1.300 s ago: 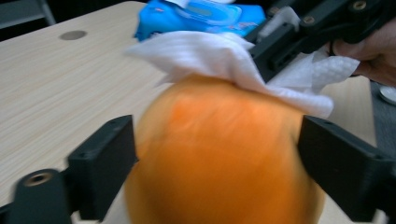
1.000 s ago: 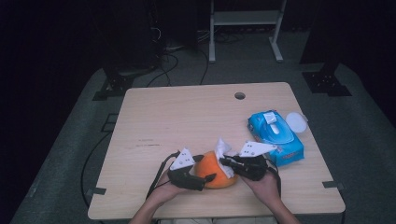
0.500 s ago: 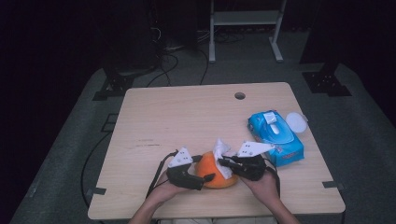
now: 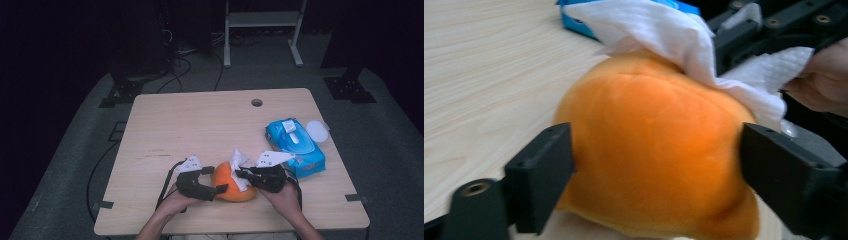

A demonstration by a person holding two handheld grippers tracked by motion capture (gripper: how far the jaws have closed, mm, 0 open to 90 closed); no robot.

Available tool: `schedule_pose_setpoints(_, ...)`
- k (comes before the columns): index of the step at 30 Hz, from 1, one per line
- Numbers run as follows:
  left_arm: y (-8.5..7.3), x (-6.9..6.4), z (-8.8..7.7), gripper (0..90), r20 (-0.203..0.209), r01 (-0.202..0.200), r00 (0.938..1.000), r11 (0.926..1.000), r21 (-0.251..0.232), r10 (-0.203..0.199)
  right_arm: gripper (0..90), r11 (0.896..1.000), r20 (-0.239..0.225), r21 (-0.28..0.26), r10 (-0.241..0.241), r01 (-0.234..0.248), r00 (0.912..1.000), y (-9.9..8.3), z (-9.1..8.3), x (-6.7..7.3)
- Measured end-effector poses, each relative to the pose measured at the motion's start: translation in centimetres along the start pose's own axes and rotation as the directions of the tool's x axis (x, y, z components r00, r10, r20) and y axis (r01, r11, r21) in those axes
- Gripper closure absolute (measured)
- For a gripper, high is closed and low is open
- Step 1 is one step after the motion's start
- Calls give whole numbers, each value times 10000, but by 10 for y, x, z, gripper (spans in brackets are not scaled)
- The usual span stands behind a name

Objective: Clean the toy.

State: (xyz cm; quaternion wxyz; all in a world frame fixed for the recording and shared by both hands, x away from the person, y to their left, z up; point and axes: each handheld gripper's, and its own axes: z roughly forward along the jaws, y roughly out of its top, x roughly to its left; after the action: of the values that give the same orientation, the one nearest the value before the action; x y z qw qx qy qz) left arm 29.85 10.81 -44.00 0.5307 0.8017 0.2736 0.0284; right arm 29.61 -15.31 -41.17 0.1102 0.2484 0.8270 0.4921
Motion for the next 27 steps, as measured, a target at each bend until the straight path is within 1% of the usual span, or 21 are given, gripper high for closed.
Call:
schedule_pose_setpoints(1, 0, 0, 0, 181, 0, 0, 10000, 10000, 0, 0, 854, 10000, 0, 0, 0, 0, 10000, 0, 0, 0)
schedule_pose_setpoints(3, 3, -8, 2, 196, -83, -398, 9992, 9992, -39, 397, 853, 9997, 27, -98, -243, 243, 9997, 5, -1, 7)
schedule_pose_setpoints(4, 4, -16, 5, 196, -148, -699, 9975, 9975, -40, 698, 854, 9987, -257, -222, -470, 464, 9986, 9, 1, 15)
schedule_pose_setpoints(5, 4, -16, 5, 197, -148, -699, 9975, 9975, -40, 698, 854, 9987, -257, -222, -470, 464, 9986, 9, 1, 15)
schedule_pose_setpoints(6, 5, -25, 9, 202, -176, -1217, 9924, 9926, 50, 1218, 853, 9966, -763, -350, -771, 746, 9941, 13, 6, 24)
schedule_pose_setpoints(7, 5, -25, 9, 202, -176, -1217, 9924, 9926, 50, 1218, 853, 9966, -763, -350, -771, 746, 9941, 13, 6, 24)
schedule_pose_setpoints(8, 4, -28, 11, 202, -270, -1494, 9884, 9887, 151, 1498, 853, 9960, -723, -260, -877, 860, 9935, 14, 7, 26)
schedule_pose_setpoints(9, 4, -28, 10, 189, -336, -1544, 9874, 9879, 105, 1547, 854, 9934, -527, 48, -1141, 1146, 9921, 15, 9, 29)
schedule_pose_setpoints(12, 4, -23, 7, 153, -431, -1526, 9874, 9883, 15, 1525, 854, 9961, -504, 56, -874, 878, 9949, 11, 7, 21)
schedule_pose_setpoints(13, 4, -21, 5, 98, -531, -1446, 9881, 9895, -34, 1442, 855, 9983, -496, 18, -576, 577, 9971, 7, 3, 14)
schedule_pose_setpoints(14, 5, -19, 4, 98, -618, -1365, 9888, 9906, -105, 1356, 855, 9983, -496, 18, -576, 577, 9971, 7, 3, 14)
schedule_pose_setpoints(15, 3, -15, 4, 66, -708, -1110, 9915, 9937, -177, 1095, 855, 9992, -512, -21, -401, 401, 9979, 4, 0, 9)
schedule_pose_setpoints(17, -1, -11, 9, 66, -462, -675, 9967, 9976, -154, 668, 855, 9994, -493, 27, -355, 357, 9982, 3, -2, 7)
schedule_pose_setpoints(18, -2, -9, 11, 84, -184, -459, 9988, 9989, -87, 458, 855, 9993, -499, 70, -358, 362, 9981, 3, -2, 6)
schedule_pose_setpoints(19, -4, -10, 13, 135, 45, -402, 9992, 9991, -107, 402, 855, 9993, -508, 110, -350, 356, 9981, 4, -1, 6)
schedule_pose_setpoints(22, -4, -15, 15, 171, 10, -498, 9988, 9988, 38, 498, 854, 9981, -385, 199, -569, 577, 9976, 5, 0, 10)
schedule_pose_setpoints(23, -4, -19, 16, 194, -38, -763, 9971, 9970, 126, 763, 854, 9967, -397, 243, -759, 769, 9963, 9, 3, 19)
schedule_pose_setpoints(24, -4, -19, 16, 195, -38, -763, 9971, 9970, 126, 763, 854, 9967, -397, 243, -759, 769, 9963, 9, 3, 19)
schedule_pose_setpoints(25, -4, -21, 17, 195, -41, -986, 9951, 9949, 198, 987, 854, 9949, -643, 301, -941, 961, 9935, 11, 9, 27)
schedule_pose_setpoints(26, -5, -23, 19, 195, -54, -1092, 9940, 9936, 275, 1094, 854, 9949, -643, 301, -941, 961, 9935, 11, 9, 27)
schedule_pose_setpoints(27, -7, -23, 21, 195, -71, -1122, 9936, 9929, 383, 1126, 854, 9905, -631, 586, -1204, 1241, 9907, 11, 18, 33)
